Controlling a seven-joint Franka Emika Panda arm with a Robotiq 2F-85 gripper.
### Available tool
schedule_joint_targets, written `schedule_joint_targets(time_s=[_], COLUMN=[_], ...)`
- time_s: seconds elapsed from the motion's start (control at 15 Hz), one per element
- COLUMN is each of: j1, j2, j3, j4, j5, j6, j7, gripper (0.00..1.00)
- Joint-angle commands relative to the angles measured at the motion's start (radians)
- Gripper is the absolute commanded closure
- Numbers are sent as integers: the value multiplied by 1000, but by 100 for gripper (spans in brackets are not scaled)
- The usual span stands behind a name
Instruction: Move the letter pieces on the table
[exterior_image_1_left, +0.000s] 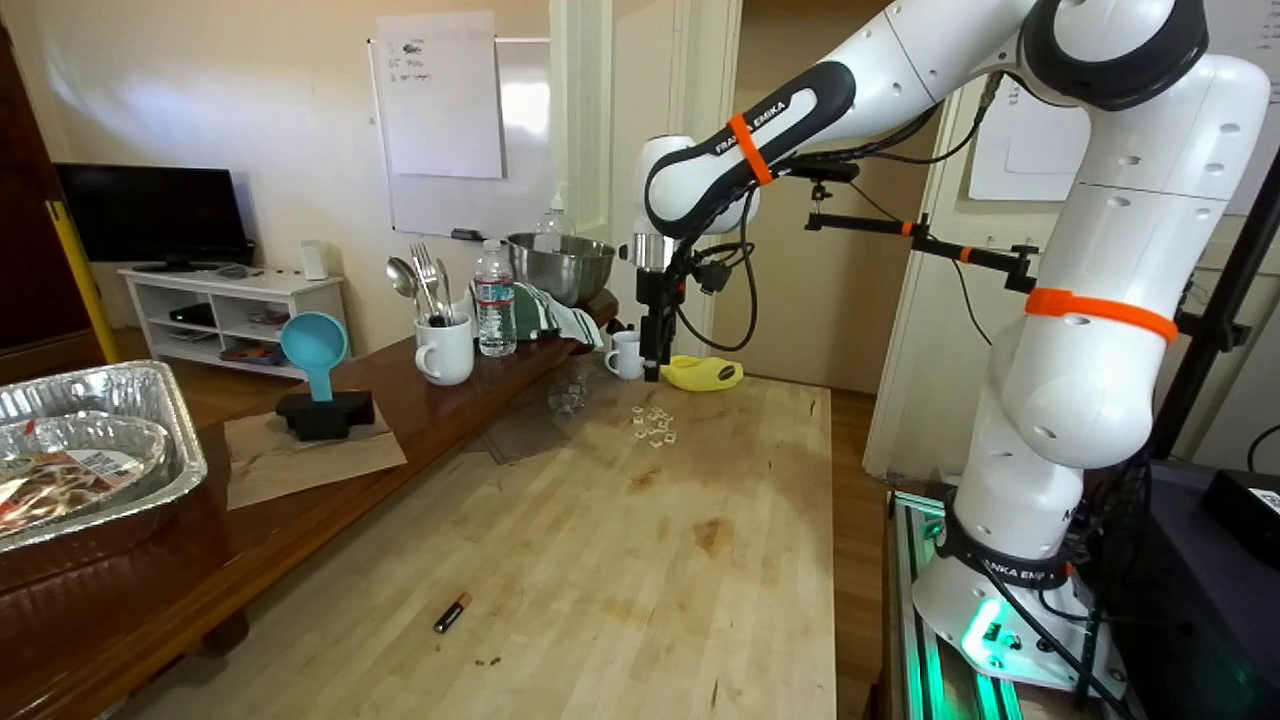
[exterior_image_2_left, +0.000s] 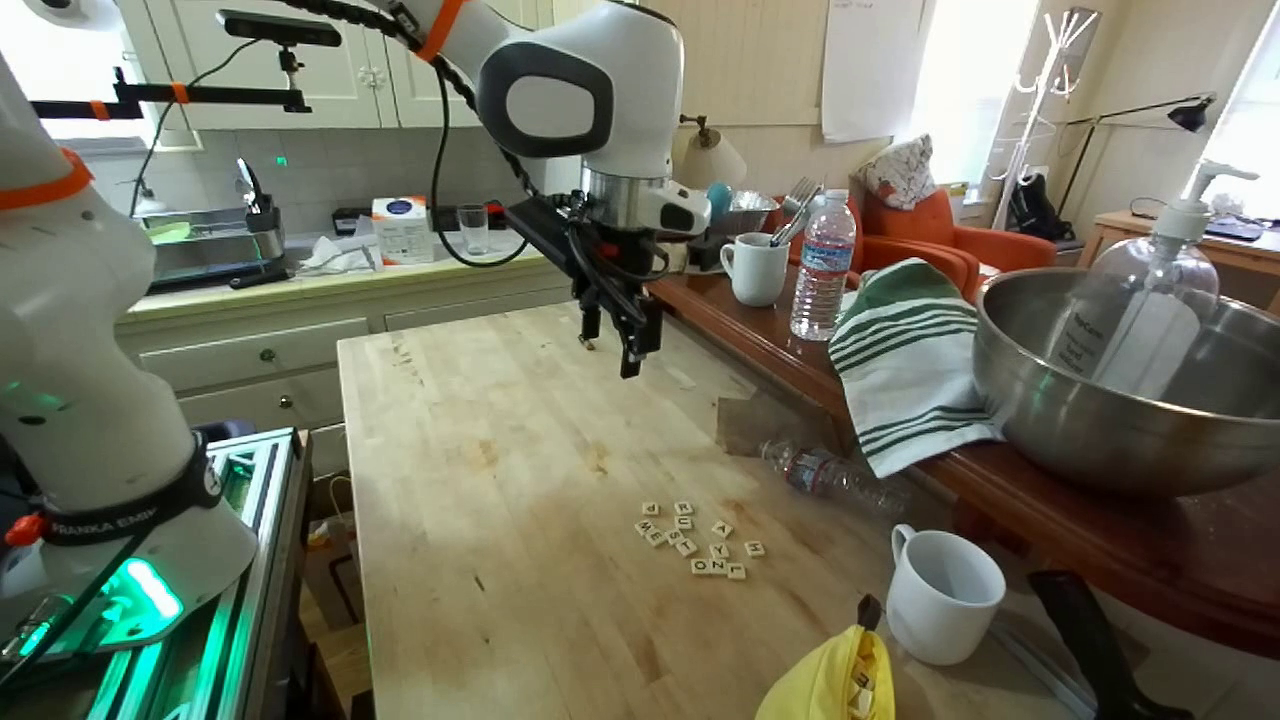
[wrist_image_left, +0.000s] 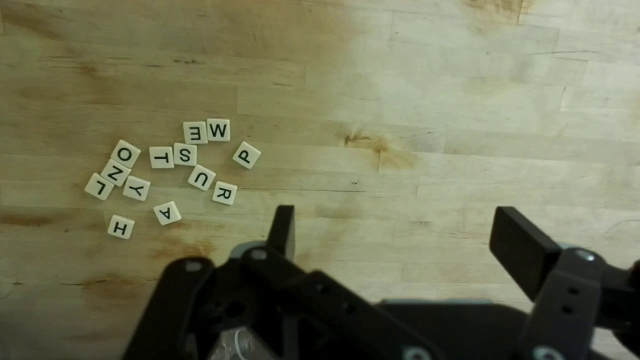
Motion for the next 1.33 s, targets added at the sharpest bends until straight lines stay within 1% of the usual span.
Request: schedule_joint_targets(time_s=[0.0,0.07,0.2,0.33,0.47,0.6,0.73,0.87,0.93,1.07,1.13,1.2,1.27], j1=[-5,-7,-9,-12,-15,-22,-35,-52,-59,-71,-76,-81,-85], j2=[0,-15,0,29,56,89,126,164,182,210,224,238,253], j3=[5,8,4,-6,-14,-18,-16,-9,-6,-1,1,3,4], j4=[1,-21,-39,-58,-79,-89,-87,-79,-76,-73,-72,-71,-71], j5=[1,-19,-40,-20,27,71,109,108,97,80,67,57,50], j6=[-2,46,146,271,367,428,455,471,481,496,510,530,566], j7=[0,8,-15,-72,-139,-202,-259,-285,-289,-297,-297,-293,-272], gripper=[0,0,0,0,0,0,0,0,2,26,31,41,48])
